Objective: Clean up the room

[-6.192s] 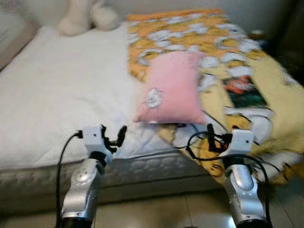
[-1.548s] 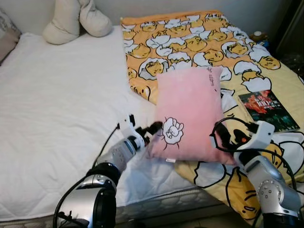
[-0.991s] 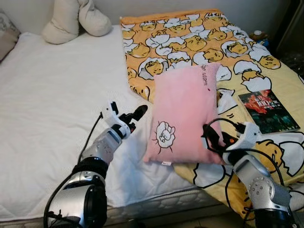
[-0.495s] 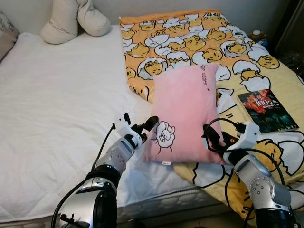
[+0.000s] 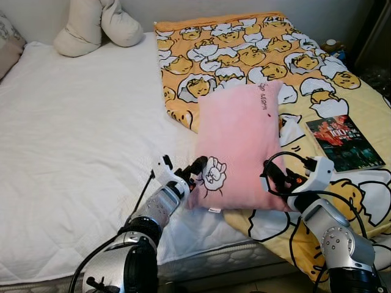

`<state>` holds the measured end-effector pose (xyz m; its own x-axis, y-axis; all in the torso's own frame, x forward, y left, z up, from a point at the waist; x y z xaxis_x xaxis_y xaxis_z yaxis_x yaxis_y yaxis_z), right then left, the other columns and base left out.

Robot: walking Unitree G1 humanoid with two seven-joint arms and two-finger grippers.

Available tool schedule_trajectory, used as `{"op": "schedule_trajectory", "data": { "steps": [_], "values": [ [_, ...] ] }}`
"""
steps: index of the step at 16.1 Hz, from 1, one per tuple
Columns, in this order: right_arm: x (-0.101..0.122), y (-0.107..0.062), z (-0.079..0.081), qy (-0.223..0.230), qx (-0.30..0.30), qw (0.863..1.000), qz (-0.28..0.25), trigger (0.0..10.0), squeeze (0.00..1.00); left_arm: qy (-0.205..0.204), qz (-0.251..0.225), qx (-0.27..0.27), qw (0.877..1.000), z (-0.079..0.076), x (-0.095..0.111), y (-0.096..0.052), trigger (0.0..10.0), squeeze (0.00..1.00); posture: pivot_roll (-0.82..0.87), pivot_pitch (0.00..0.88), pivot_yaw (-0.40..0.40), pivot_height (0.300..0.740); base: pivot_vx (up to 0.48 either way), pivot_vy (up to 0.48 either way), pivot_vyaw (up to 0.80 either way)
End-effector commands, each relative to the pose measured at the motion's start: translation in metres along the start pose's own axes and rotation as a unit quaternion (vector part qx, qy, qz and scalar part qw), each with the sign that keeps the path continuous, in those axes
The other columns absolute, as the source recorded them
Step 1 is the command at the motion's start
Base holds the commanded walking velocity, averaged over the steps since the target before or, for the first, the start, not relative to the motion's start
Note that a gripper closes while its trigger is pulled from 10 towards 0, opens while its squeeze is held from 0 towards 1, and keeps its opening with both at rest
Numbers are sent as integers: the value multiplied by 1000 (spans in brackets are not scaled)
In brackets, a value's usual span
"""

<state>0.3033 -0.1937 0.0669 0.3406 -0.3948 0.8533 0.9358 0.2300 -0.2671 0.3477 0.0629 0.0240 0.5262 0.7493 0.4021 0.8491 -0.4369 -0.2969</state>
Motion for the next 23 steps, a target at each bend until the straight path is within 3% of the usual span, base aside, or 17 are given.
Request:
{"op": "schedule_trajectory", "data": {
  "steps": [1,2,4,6,11,12,14,19,23],
  "values": [
    [-1,0,4,11,11,1000,3,0,0,10,12,-5,1000,-2,-6,1,10000,0,-247,0,118,740,0,0,0],
    [-1,1,4,12,12,1000,2,0,0,21,14,-28,999,-9,-9,3,0,0,-248,0,117,740,0,0,0],
    [0,2,6,12,15,1000,-1,0,0,56,10,-46,997,-19,-10,6,0,0,-247,0,120,740,0,0,0],
    [0,3,9,14,17,1000,-3,0,0,65,9,-43,997,-18,-8,6,0,0,-245,0,124,740,0,0,0],
    [-3,4,14,35,26,999,-6,0,0,-43,-20,-26,999,-12,-2,5,0,0,-245,0,132,740,0,0,0],
    [-3,3,15,35,26,999,-6,0,0,-45,-21,-26,998,-11,-1,4,0,0,-247,0,131,740,0,0,0],
    [-5,4,17,29,31,999,-3,0,0,-43,-22,-31,998,-10,0,3,0,0,-246,0,128,740,0,0,0],
    [-9,21,41,28,65,997,-3,0,0,-36,-42,-60,997,-18,16,3,0,0,-181,0,98,740,0,0,0],
    [-14,27,50,32,80,996,-1,0,0,9,-29,-76,997,-17,14,-1,0,0,-140,0,95,740,0,0,0]
  ]
}}
Point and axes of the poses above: a point about 5 cm out from each wrist's last joint towards the gripper, its own y axis pointing out of the wrist towards the gripper, its own x axis along the axis of the wrist's last joint, z = x × y, the point moved 3 cm from there along y, pointing out of the wrist towards the gripper, and after that the axes turned 5 degrees about -y, right-handed, at the moved point
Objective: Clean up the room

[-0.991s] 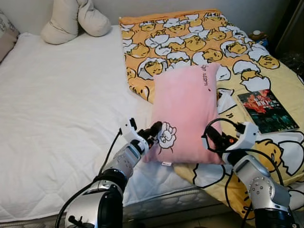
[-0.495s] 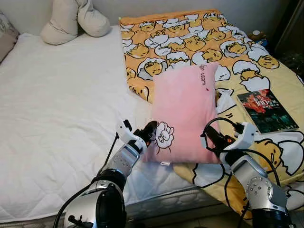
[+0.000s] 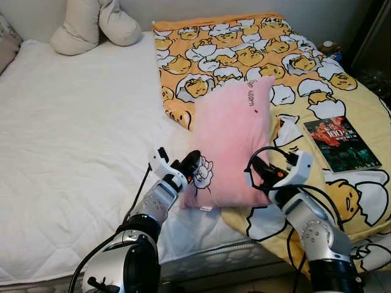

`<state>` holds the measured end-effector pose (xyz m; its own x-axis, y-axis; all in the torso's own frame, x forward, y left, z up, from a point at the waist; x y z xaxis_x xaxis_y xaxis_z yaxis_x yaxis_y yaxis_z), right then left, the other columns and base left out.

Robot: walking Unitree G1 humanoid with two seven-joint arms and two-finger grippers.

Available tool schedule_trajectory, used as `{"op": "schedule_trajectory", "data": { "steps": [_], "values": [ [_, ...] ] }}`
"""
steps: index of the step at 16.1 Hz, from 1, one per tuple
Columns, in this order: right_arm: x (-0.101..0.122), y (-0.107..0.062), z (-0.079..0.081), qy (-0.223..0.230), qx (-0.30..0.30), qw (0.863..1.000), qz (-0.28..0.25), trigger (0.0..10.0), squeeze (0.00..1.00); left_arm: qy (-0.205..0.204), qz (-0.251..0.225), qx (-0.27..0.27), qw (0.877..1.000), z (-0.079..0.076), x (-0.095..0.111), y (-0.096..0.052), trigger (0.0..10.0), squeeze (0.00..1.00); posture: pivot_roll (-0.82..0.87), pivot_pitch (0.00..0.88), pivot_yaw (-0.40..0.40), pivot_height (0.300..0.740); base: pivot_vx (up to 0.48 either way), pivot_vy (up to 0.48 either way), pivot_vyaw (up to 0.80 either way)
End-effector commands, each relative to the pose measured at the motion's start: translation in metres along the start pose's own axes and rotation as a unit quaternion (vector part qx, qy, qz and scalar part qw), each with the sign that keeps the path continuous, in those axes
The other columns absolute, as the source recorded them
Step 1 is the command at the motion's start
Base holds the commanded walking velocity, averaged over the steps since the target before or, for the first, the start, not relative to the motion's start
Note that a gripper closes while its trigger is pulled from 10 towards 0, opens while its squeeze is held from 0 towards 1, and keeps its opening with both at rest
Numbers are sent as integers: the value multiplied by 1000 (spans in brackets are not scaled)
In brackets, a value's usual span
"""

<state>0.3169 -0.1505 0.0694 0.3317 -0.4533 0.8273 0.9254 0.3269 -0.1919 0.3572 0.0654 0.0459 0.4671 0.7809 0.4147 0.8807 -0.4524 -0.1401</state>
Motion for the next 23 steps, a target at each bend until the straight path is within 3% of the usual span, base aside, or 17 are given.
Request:
{"op": "schedule_trajectory", "data": {
  "steps": [1,3,5,6,7,8,9,10,12,14,15,16,17,18,19,21,23],
  "values": [
    [-5,7,11,3,19,1000,9,0,0,15,9,-2,1000,2,-1,-2,0,0,-134,0,96,740,0,0,0],
    [-7,8,12,4,19,1000,10,0,0,15,7,1,1000,3,1,-3,0,0,-127,0,96,740,0,0,0],
    [-8,9,13,0,23,1000,12,0,0,32,7,-16,999,-7,6,0,0,0,-116,0,90,740,0,0,0],
    [-3,9,8,-24,14,1000,4,0,0,65,8,-17,998,-10,13,1,0,0,-112,0,88,740,0,0,0],
    [3,8,1,-76,-3,997,-7,0,0,100,6,-6,995,-9,22,-1,980,0,-106,0,81,740,0,0,0],
    [12,6,-8,-147,-30,989,-21,0,0,121,-10,-4,993,-11,36,-3,10000,0,-101,0,74,740,0,0,0],
    [17,5,-13,-190,-47,980,-30,0,0,133,-19,-4,991,-12,42,-4,10000,0,-93,0,64,740,0,0,0],
    [34,4,-13,-321,-67,943,-65,0,0,177,-43,0,983,-16,59,-9,10000,0,-82,0,53,740,0,0,0],
    [45,8,-11,-316,-74,942,-85,0,0,226,-65,2,972,-21,74,-16,10000,0,-69,0,35,740,0,0,0],
    [42,13,-13,-306,-74,946,-78,0,0,265,-76,21,961,-19,82,-22,10000,0,-61,0,26,740,0,0,0],
    [38,16,-13,-300,-68,949,-71,0,0,300,-79,52,949,-12,86,-27,10000,0,-48,0,15,740,0,0,0],
    [33,19,-14,-294,-58,952,-59,0,0,321,-75,69,942,-6,85,-31,10000,271,-42,0,10,740,0,0,0],
    [28,21,-15,-292,-53,954,-48,0,0,324,-73,73,940,-3,80,-35,10000,1000,-39,0,8,740,0,0,0],
    [23,22,-16,-292,-47,955,-36,0,0,317,-71,75,943,-1,76,-36,10000,1000,-38,0,8,740,0,0,0],
    [14,21,-29,-281,-59,958,-7,0,0,318,-68,82,942,0,71,-36,10000,1000,-37,0,8,740,0,0,0],
    [6,13,-53,-294,-100,950,18,0,0,310,-67,83,945,0,70,-36,10000,1000,-37,0,12,740,0,0,0],
    [1,3,-74,-330,-138,933,40,0,0,307,-70,81,946,-2,72,-37,10000,1000,-38,0,20,740,0,0,0]
  ]
}}
Point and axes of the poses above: a point about 5 cm out from each wrist's last joint towards the gripper, its own y axis pointing out of the wrist towards the gripper, its own x axis along the axis of the wrist's last joint, z = x × y, the point moved 3 cm from there along y, pointing out of the wrist towards the gripper, and after that the axes turned 5 degrees about -y, right-handed, at the moved point
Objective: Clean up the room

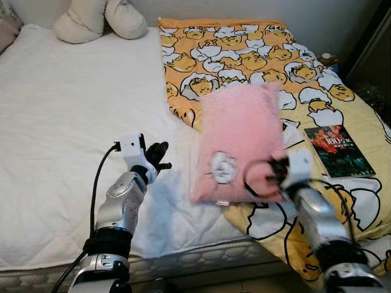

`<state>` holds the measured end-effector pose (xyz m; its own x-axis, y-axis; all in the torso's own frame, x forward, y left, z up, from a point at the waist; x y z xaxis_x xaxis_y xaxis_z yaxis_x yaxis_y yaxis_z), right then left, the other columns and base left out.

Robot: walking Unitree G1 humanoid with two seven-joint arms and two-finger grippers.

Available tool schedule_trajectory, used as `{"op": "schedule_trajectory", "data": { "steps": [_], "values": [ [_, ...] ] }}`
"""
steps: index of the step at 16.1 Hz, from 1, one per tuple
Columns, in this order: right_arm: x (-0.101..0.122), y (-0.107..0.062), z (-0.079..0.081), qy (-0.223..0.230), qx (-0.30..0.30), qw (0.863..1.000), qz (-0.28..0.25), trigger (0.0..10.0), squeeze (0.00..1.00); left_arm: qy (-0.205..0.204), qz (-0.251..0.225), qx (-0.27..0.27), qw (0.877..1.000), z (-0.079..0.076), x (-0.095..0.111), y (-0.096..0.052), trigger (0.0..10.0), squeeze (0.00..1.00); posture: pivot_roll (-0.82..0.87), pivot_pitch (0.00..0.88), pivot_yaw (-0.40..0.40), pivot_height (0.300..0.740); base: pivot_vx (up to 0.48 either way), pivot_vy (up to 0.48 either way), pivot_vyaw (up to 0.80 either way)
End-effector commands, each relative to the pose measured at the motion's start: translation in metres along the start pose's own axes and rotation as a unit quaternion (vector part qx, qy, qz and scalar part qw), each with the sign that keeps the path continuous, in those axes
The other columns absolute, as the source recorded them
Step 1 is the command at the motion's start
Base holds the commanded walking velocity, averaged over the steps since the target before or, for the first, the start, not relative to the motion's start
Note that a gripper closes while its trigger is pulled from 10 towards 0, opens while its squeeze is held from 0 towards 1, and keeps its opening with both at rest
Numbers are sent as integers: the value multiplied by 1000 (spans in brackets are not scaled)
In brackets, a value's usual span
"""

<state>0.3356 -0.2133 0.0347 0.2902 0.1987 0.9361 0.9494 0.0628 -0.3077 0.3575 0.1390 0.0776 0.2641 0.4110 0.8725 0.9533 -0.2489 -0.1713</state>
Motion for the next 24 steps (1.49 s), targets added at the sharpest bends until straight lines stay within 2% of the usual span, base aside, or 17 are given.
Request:
{"op": "schedule_trajectory", "data": {
  "steps": [1,3,5,6,7,8,11,12,13,15,17,18,19,20,21,22,24],
  "values": [
    [-15,-4,-21,-43,-63,997,33,0,0,15,-10,-7,1000,-6,9,1,10000,1000,-41,0,29,740,0,0,0],
    [-14,-6,-36,-70,-104,991,36,0,0,27,-14,-9,1000,-7,13,2,10000,1000,-42,0,36,740,0,0,0],
    [-12,-4,-39,-85,-109,990,36,0,0,101,-29,-9,994,-11,15,2,10000,1000,-42,0,42,740,0,0,0],
    [-12,-2,-38,-90,-109,989,36,0,0,208,-45,-11,977,-18,15,1,10000,1000,-40,0,43,740,0,0,0],
    [-14,-1,-36,-88,-108,990,37,0,0,306,-62,-28,950,-28,14,-1,10000,1000,-38,0,43,740,0,0,0],
    [-13,0,-31,-85,-103,990,34,0,0,342,-61,-34,937,-34,10,-1,10000,1000,-37,0,43,740,0,0,0],
    [-12,3,-22,-81,-89,992,24,0,0,363,-99,-30,926,-39,16,-4,10000,1000,-38,0,41,740,0,0,0],
    [-14,2,-21,-71,-87,993,25,0,0,389,-130,-41,911,-46,19,-8,10000,1000,-36,0,40,740,0,0,0],
    [-15,2,-20,-69,-87,994,26,0,0,385,-132,-41,913,-46,19,-9,10000,1000,-35,0,39,740,0,0,0],
    [-16,2,-18,-66,-84,994,23,0,0,358,-125,-39,924,-45,14,-8,10000,1000,-36,0,38,740,0,0,0],
    [-14,2,-14,-65,-77,995,16,0,0,242,-79,-38,966,-43,3,-2,10000,1000,-39,0,39,740,0,0,0],
    [-14,2,-12,-63,-76,995,13,0,0,194,-53,-37,979,-41,-4,2,10000,1000,-39,0,39,740,0,0,0],
    [-14,2,-12,-59,-74,995,12,0,0,123,-11,-42,991,-39,-16,7,10000,1000,-43,0,39,740,0,0,0],
    [-14,2,-11,-59,-72,996,11,0,0,61,15,-36,997,-37,-25,10,10000,1000,-46,0,37,740,0,0,0],
    [-14,2,-11,-59,-72,996,11,0,0,35,25,-35,998,-36,-28,12,10000,1000,-47,0,38,740,0,0,0],
    [-15,2,-10,-58,-70,996,10,0,0,-21,45,-36,998,-38,-35,16,10000,1000,-47,0,38,740,0,0,0],
    [-15,2,-9,-57,-68,996,9,0,0,-56,66,-40,995,-46,-43,22,10000,1000,-58,0,39,740,0,0,0]
  ]
}}
Point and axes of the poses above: a point about 5 cm out from each wrist's last joint towards the gripper, its own y axis pointing out of the wrist towards the gripper, its own x axis along the axis of the wrist's last joint, z = x × y, the point moved 3 cm from there along y, pointing out of the wrist towards the gripper, and after that the axes turned 5 degrees about -y, right-handed, at the moved point
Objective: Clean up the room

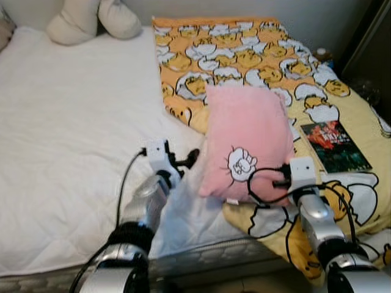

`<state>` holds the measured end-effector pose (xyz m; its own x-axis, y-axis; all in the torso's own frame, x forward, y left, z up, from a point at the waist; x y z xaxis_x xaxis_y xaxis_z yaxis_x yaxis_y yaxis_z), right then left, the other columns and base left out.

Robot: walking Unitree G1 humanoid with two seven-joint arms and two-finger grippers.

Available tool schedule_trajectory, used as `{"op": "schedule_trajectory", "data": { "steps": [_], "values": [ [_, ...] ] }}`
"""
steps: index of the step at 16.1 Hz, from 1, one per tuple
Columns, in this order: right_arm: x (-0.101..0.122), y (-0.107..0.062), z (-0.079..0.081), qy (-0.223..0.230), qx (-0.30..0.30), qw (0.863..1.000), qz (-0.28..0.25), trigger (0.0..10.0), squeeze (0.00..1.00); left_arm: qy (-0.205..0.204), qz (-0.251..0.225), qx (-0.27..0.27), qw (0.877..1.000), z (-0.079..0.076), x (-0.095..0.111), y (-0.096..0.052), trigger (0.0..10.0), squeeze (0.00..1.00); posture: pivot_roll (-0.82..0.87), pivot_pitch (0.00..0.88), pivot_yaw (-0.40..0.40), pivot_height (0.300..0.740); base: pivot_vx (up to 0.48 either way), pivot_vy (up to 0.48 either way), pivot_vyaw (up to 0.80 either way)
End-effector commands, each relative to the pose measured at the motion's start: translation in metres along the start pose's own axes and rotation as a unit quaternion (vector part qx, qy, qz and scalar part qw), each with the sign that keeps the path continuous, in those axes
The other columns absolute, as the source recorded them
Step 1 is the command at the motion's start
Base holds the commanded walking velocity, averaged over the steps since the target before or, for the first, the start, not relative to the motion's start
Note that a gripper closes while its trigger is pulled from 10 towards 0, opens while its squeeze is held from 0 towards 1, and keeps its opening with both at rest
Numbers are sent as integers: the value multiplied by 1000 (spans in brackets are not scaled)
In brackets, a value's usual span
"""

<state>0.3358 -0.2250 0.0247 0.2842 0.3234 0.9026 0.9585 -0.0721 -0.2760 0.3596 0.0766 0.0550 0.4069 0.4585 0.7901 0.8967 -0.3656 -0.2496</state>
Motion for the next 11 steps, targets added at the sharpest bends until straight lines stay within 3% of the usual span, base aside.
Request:
{"op": "schedule_trajectory", "data": {
  "steps": [1,5,9,10,11],
  "values": [
    [-3,-1,1,8,4,1000,5,0,0,-13,13,-9,1000,-7,-4,5,10000,1000,-74,0,43,740,0,0,0],
    [-3,-3,2,10,7,1000,-4,0,0,-52,31,-12,998,-12,-8,12,10000,1000,-98,0,46,740,0,0,0],
    [-3,-6,7,10,20,1000,-16,0,0,-73,46,-34,996,-32,-14,20,10000,1000,-122,0,41,740,0,0,0],
    [-3,-7,9,10,25,999,-19,0,0,-83,56,-50,994,-43,-20,22,10000,431,-131,0,39,740,0,0,0],
    [-3,-8,11,9,29,999,-20,0,0,-93,68,-67,991,-55,-27,23,10000,0,-136,0,39,740,0,0,0]
  ]
}}
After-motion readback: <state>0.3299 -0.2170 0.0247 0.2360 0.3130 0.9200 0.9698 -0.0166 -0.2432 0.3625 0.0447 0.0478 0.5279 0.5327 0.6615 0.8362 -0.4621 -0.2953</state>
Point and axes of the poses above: a point about 5 cm out from each wrist's last joint towards the gripper, its own y axis pointing out of the wrist towards the gripper, its own x axis along the axis of the wrist's last joint, z = x × y, the point moved 3 cm from there along y, pointing out of the wrist towards the gripper, and after that the axes turned 5 degrees about -y, right-handed, at the moved point
